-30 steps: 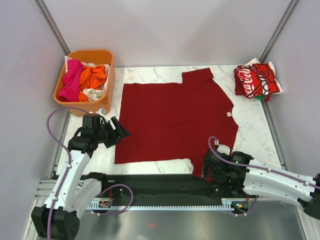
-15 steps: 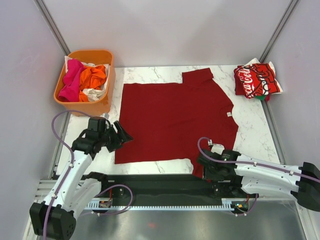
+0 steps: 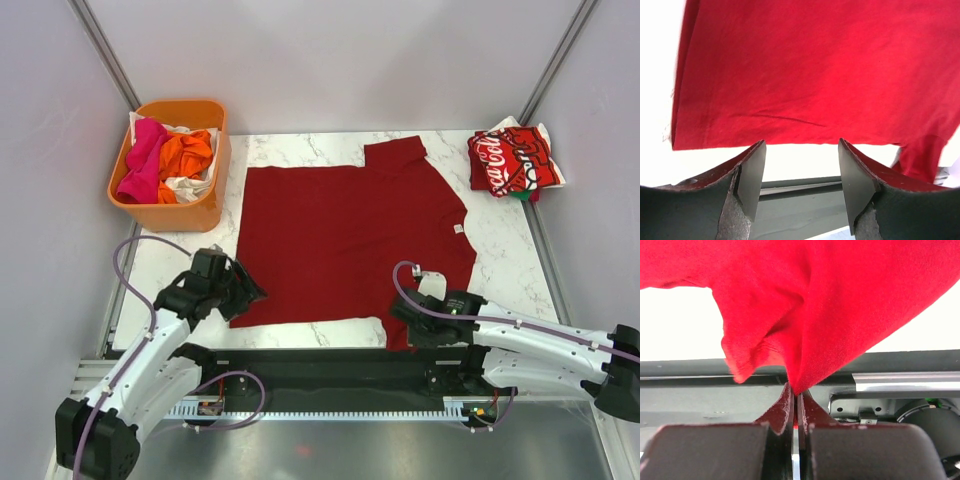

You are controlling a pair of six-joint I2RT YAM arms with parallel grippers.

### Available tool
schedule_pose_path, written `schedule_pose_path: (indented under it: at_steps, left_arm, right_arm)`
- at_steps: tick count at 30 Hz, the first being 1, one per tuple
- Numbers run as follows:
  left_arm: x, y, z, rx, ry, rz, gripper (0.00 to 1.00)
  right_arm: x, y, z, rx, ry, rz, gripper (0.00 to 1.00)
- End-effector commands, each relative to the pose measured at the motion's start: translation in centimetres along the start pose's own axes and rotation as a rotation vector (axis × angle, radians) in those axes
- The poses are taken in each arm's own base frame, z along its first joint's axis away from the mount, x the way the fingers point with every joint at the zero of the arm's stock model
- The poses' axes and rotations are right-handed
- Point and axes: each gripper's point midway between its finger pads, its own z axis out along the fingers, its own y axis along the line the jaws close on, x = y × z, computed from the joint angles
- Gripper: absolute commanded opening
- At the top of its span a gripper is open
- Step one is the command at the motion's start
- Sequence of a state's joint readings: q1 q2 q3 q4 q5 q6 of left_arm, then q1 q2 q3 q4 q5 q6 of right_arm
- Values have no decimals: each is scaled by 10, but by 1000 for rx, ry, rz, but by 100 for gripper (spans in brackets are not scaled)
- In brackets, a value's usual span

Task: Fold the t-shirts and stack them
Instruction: Flatten the tshirt out

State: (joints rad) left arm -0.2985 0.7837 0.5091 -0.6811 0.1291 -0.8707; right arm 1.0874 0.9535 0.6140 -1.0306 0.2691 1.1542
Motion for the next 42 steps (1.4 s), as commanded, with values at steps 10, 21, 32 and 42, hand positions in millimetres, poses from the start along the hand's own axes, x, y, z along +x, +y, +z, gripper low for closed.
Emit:
schedule_pose_path:
  at_steps: [10,21,32,42]
  left_arm:
    - [-2,47,5,-376,-93,-21,84]
    - [0,75,14,-563,-79,-16,88]
    - [5,70,27,-501,-63,-24,75]
    - [7,59,31,-445,-40,0,16]
  right_arm:
    - [-29,-1,-23,3,-118,-28,0]
    - [-35,1,-26,-6,-148,-50,0]
    - [-37,1,-27,-9,-159,-55,0]
    - [-53,2,-45,-7,-209,-24,0]
